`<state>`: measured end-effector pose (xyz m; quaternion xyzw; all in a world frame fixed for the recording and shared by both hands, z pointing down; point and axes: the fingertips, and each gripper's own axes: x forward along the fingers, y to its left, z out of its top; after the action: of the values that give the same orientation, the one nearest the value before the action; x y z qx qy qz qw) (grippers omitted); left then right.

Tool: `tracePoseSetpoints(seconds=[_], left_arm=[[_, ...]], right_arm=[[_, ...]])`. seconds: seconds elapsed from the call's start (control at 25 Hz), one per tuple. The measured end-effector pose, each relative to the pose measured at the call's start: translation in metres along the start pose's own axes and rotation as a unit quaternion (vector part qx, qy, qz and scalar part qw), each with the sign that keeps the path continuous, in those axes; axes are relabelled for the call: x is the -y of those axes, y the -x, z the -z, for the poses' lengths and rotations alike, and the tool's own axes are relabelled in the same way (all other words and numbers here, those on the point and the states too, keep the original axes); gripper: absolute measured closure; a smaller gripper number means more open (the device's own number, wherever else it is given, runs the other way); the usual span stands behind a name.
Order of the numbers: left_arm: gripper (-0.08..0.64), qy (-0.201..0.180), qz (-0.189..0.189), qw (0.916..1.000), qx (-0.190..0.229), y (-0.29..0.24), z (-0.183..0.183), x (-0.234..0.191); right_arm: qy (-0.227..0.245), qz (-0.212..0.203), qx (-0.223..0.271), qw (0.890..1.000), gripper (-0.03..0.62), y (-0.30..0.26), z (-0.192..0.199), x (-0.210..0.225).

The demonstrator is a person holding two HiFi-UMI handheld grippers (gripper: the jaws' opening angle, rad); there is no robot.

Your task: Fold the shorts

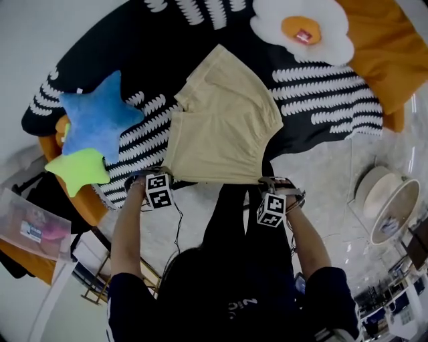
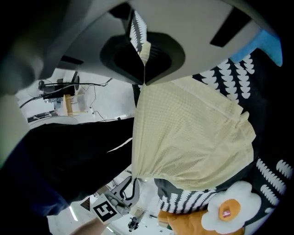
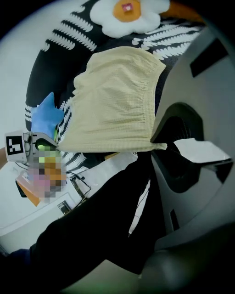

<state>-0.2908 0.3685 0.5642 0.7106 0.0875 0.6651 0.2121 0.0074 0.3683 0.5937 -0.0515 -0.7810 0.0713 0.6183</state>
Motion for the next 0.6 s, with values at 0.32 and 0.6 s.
tracePoseSetpoints(seconds=[0.32, 0.6], left_arm=[[0.549, 0.036, -0.041, 0.9985, -0.009, 0.038, -0.007, -0.034], [0.549, 0.057, -0.100, 0.9934, 0.000, 0.086, -0.041, -0.083]], right_arm=[[-0.136, -0.017, 0.059, 0.989, 0.538, 0.018, -0.012, 0.031], [-0.272, -0.055, 0.138, 0.951, 0.538, 0.053, 0.003, 0.073]])
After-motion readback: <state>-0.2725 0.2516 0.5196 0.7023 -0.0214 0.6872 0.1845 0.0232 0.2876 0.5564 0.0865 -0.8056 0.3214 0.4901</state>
